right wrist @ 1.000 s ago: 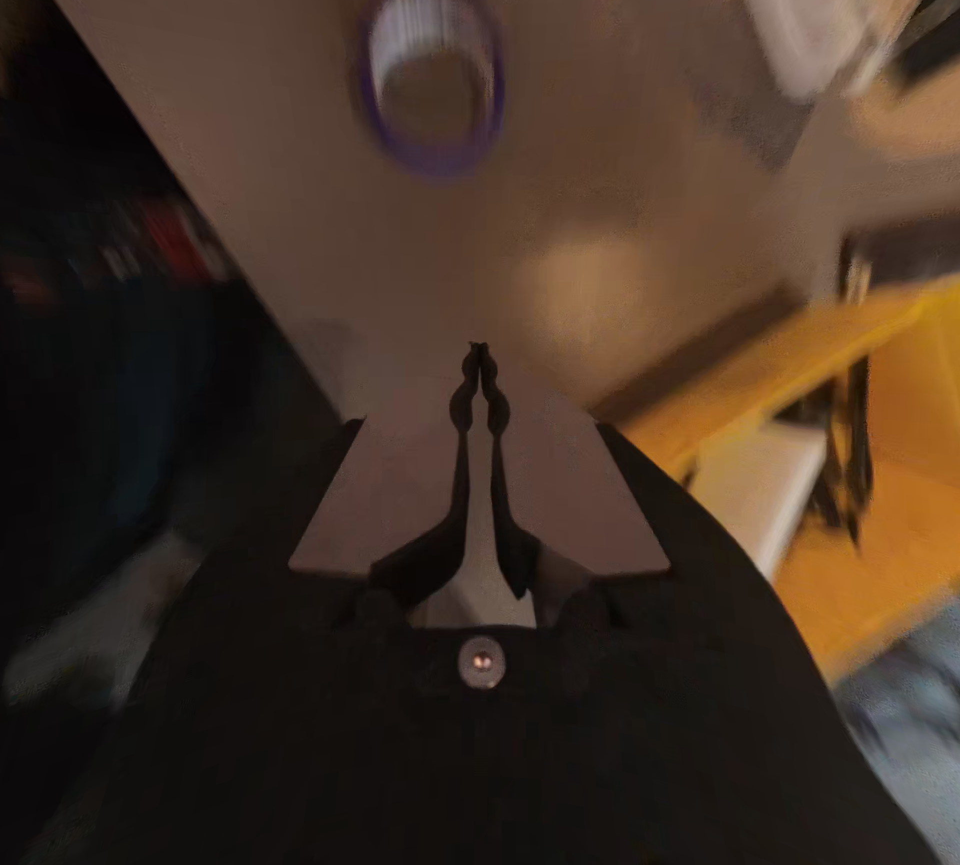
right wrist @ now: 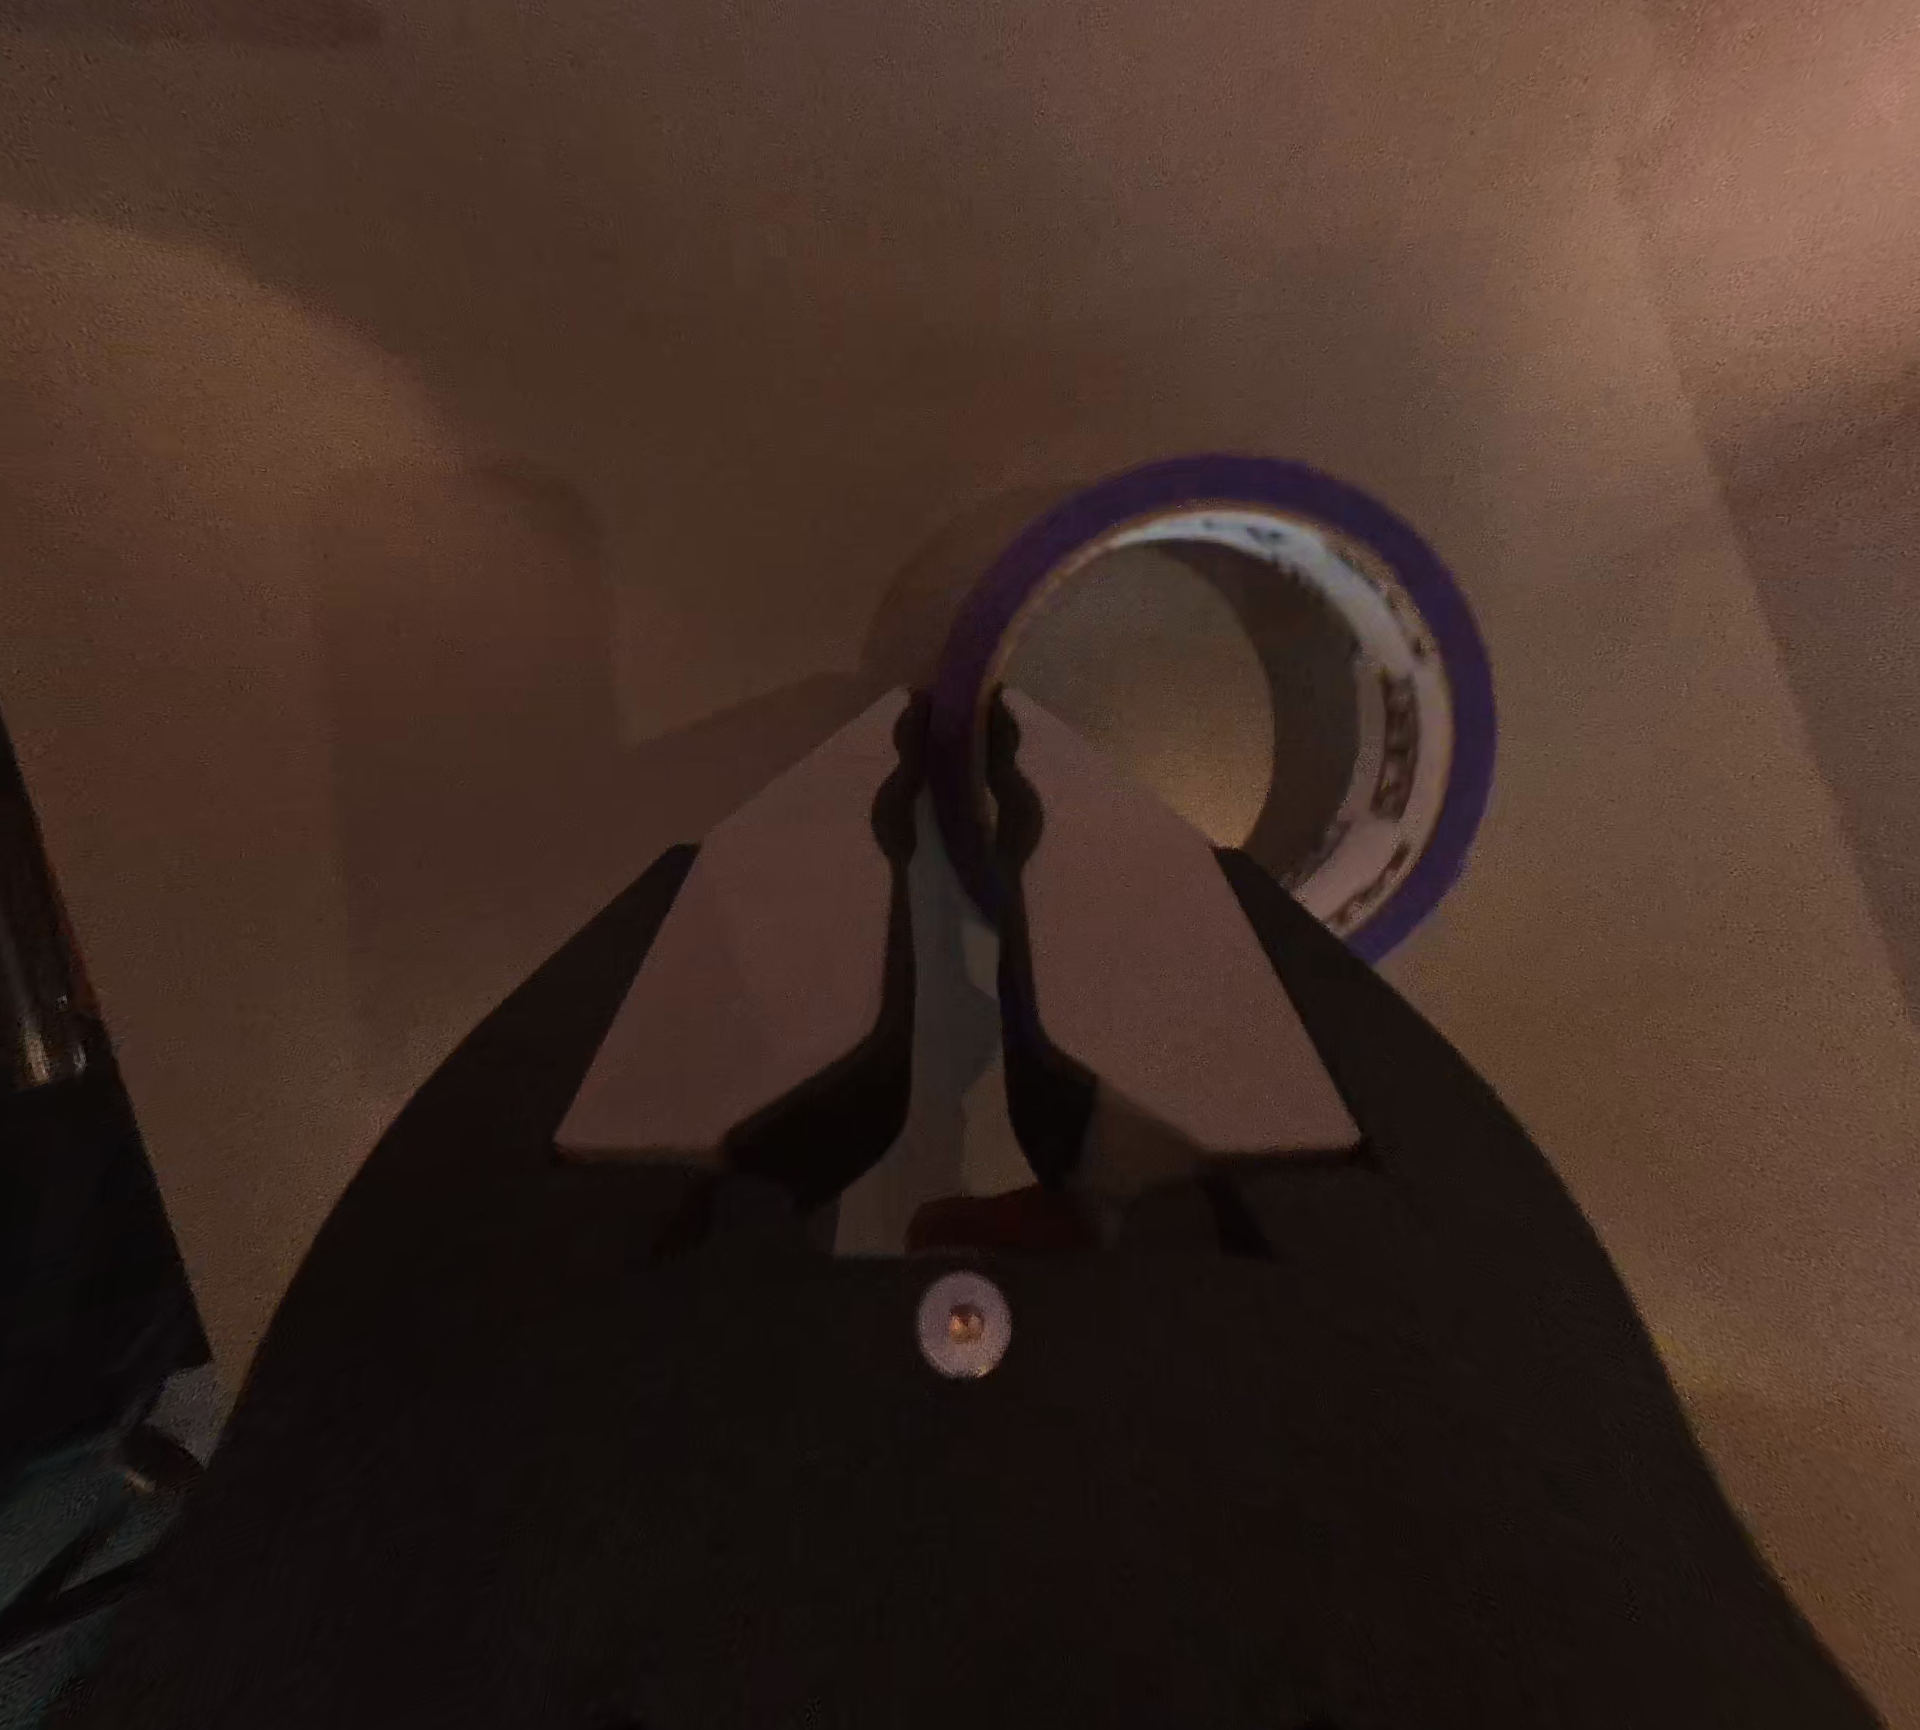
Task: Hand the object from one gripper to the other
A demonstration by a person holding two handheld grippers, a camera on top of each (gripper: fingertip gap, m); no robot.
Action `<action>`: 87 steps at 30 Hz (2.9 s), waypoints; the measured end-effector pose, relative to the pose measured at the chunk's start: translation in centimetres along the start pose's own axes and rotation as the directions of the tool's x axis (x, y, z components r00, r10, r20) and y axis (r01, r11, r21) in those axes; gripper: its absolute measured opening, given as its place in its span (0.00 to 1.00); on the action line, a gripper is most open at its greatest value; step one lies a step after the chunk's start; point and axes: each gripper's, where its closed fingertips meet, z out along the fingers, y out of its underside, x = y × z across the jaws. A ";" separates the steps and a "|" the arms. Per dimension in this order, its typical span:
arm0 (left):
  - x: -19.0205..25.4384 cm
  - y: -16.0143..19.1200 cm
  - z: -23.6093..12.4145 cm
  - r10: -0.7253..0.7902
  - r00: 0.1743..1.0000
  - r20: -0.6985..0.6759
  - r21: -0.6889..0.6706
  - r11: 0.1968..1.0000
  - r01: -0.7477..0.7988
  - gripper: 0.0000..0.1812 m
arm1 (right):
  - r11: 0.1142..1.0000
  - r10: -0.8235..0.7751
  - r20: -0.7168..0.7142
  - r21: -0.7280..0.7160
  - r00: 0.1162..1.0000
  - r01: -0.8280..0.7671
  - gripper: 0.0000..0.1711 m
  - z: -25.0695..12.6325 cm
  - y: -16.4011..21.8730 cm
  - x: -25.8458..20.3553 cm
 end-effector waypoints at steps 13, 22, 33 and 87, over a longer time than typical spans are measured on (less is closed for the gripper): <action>0.1 -1.8 1.5 0.400 0.882 0.249 0.050 0.904 -0.424 0.28 | 0.827 -0.069 0.574 0.490 0.816 -0.275 0.03 -7.3 -9.1 -6.4; 3.1 -4.0 3.1 0.677 0.662 0.323 0.037 0.689 -0.723 0.09 | 0.845 -0.157 0.662 0.474 0.733 -0.248 0.03 -7.6 -7.8 -9.1; -2.3 -4.8 2.3 -0.107 0.990 0.088 0.214 0.973 0.086 0.04 | 0.661 -0.186 0.503 0.699 0.844 -0.271 0.34 -12.2 -9.2 -5.1; 0.3 -1.6 4.9 -0.210 0.977 0.015 0.175 0.963 0.205 0.04 | 0.702 0.005 0.299 0.679 0.954 -0.216 0.48 -16.7 -6.7 -3.5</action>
